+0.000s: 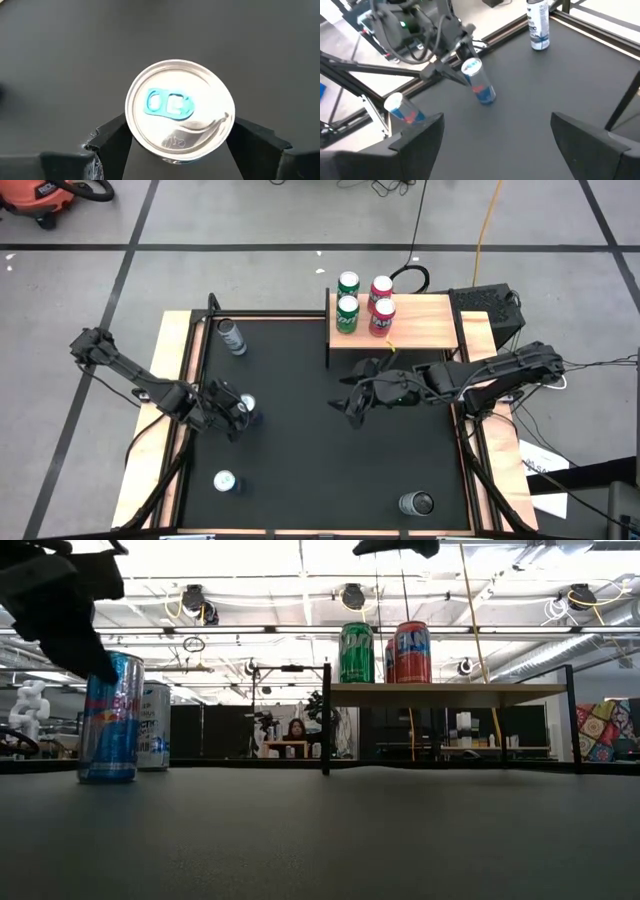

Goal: Place canned beverage on shelf
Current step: Put the top blue soda can on the shelf

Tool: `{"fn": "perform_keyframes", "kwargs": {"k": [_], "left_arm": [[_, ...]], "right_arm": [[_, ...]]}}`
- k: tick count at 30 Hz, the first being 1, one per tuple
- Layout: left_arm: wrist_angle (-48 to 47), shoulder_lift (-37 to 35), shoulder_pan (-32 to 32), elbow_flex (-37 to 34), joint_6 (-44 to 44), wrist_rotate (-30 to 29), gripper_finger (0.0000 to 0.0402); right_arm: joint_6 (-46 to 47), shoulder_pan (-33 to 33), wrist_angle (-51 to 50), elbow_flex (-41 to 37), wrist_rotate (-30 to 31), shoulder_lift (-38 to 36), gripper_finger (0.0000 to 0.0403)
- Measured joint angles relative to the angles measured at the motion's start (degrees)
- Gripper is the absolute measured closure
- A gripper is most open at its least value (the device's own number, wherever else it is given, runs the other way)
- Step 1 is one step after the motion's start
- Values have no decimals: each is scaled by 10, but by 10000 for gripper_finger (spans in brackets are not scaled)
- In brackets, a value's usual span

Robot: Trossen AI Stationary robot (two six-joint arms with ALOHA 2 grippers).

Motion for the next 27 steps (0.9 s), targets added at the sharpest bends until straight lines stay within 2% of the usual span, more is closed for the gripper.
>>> {"fn": "perform_keyframes", "kwargs": {"k": [8, 17, 21, 27], "left_arm": [[36, 0, 2, -34, 14, -5, 116], [121, 0, 19, -73, 18, -22, 198], [141, 0, 25, -72, 29, -17, 200], [146, 0, 30, -32, 79, -11, 196]], "right_arm": [[6, -9, 30, 0, -30, 5, 51], [38, -9, 63, 0, -28, 37, 51], [44, -9, 64, 0, -11, 40, 51], [20, -10, 64, 0, 3, 24, 51]]}}
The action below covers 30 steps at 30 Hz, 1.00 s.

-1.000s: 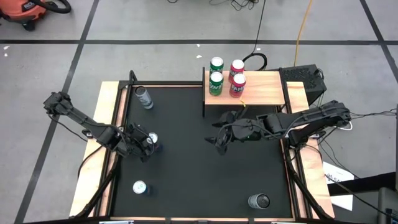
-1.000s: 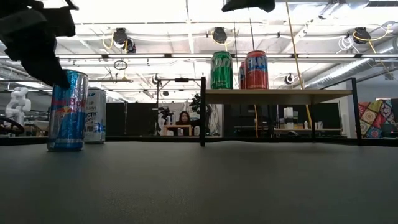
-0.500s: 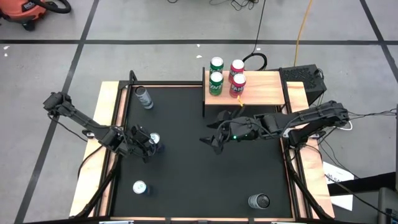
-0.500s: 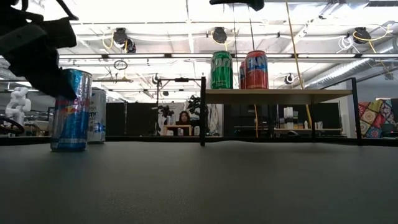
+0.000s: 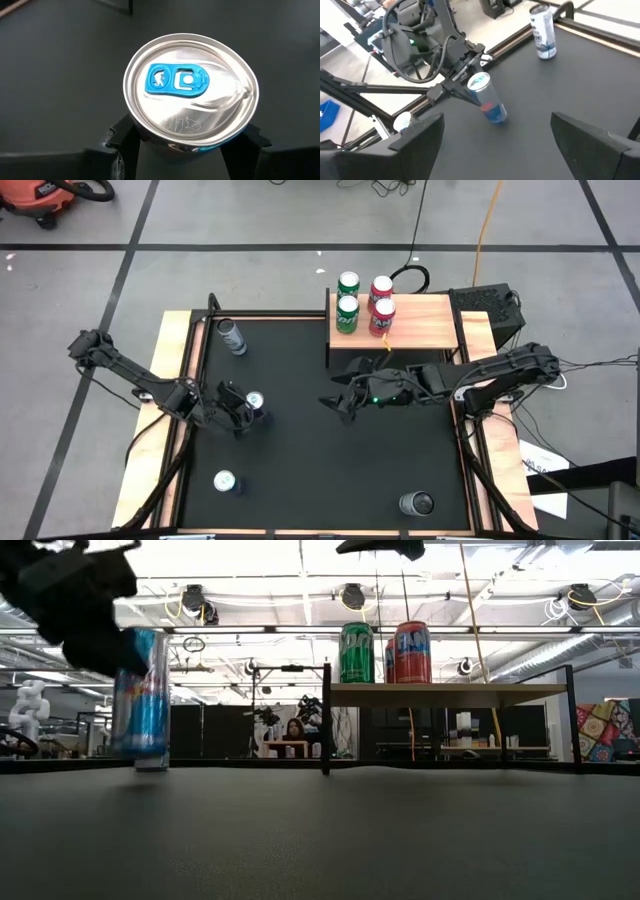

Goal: Place canned beverage on shelf
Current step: Put the top blue soda can on the shelf

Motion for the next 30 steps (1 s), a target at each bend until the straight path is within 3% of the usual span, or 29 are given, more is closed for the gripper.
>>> {"fn": "perform_keyframes", "kwargs": {"k": [6, 11, 20, 26, 30], "left_arm": [[51, 0, 22, 40, 84, -3, 195], [151, 5, 45, 50, 154, 3, 195], [292, 58, 64, 50, 224, 57, 195], [318, 100, 70, 60, 223, 80, 195], [320, 148, 78, 93, 236, 81, 194]], "right_arm": [[-88, 0, -5, 0, -2, -14, 51], [-21, -4, -5, 0, -22, -14, 51], [-1, -24, 19, 5, -93, -9, 51], [-19, -26, -84, 56, -106, -7, 51], [-19, -25, -174, 66, -74, -6, 51]]}}
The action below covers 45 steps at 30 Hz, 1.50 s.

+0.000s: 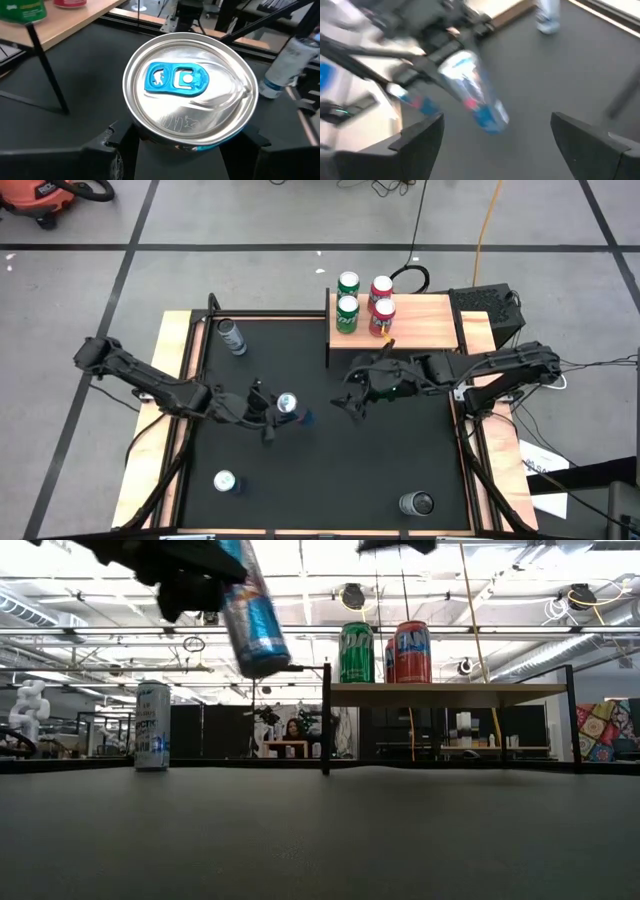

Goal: Place canned beverage on shelf
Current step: Put the top blue soda can on the shelf

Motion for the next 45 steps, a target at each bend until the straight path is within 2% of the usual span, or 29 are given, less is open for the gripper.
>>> {"fn": "perform_keyframes", "kwargs": {"k": [3, 11, 18, 25, 28, 32, 41, 45], "left_arm": [[-2, 49, 8, 27, 19, 7, 194], [-3, 134, 18, 83, 41, 15, 194], [-8, 141, 24, 94, 89, 16, 194], [1, 141, 44, 94, 88, 15, 194], [27, 141, 48, 94, 90, 10, 194], [54, 141, 50, 94, 120, 6, 194], [56, 141, 51, 94, 123, 4, 194], [52, 140, 51, 94, 123, 6, 194]], "right_arm": [[6, 4, -42, -5, 44, 10, 51], [-22, 24, 26, -38, 27, 64, 51], [-148, 23, 109, -38, -3, 91, 51], [-185, 23, 149, -38, -16, 105, 51], [-212, 20, 150, -38, 9, 120, 51], [-208, 18, 155, -38, 41, 129, 51], [-195, 16, 166, -38, 57, 124, 52], [-195, 15, 175, -39, 54, 124, 75]]}}
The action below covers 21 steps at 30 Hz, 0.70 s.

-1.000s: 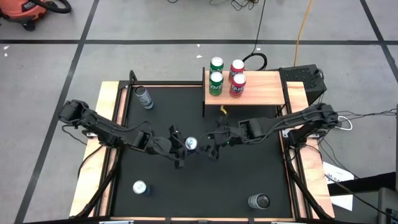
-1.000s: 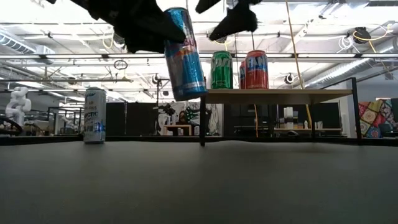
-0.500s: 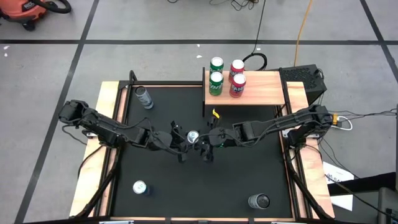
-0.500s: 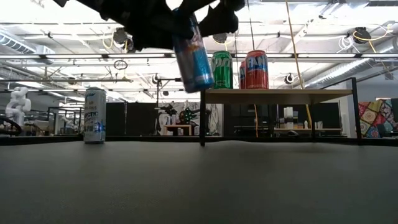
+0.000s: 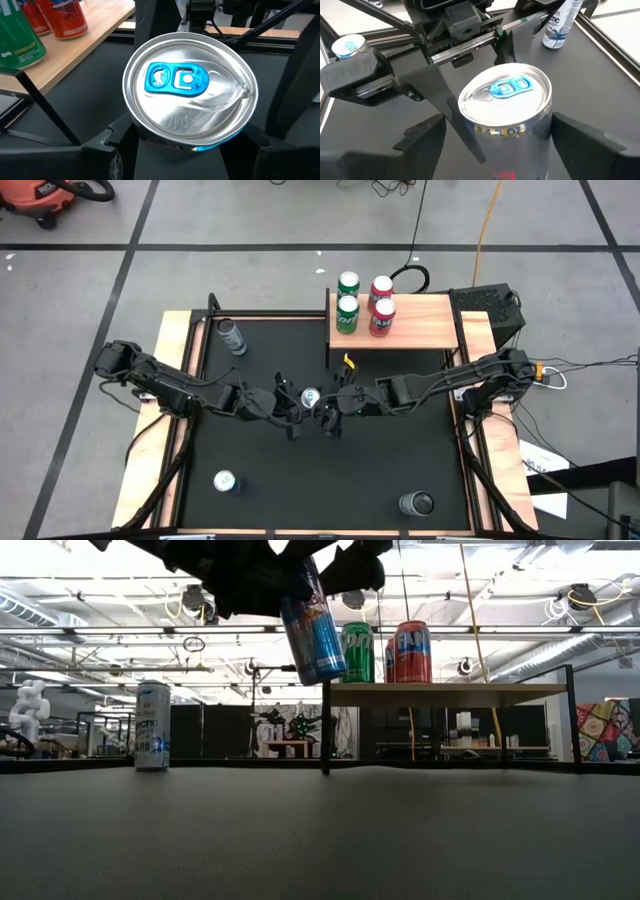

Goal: Place canned beverage on shelf
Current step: Put the top blue soda can on the shelf

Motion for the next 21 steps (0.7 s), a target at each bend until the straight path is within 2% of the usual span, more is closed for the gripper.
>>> {"fn": "perform_keyframes", "kwargs": {"k": [8, 12, 21], "left_arm": [[2, 0, 0, 0, -3, 40, 194], [7, 1, -1, 0, -8, 86, 194], [38, 2, -1, -1, -4, 99, 194]], "right_arm": [[2, 0, -5, 0, -5, -4, 92], [1, 4, 18, 1, -11, -8, 92], [14, 5, 7, 2, -12, -8, 94]]}}
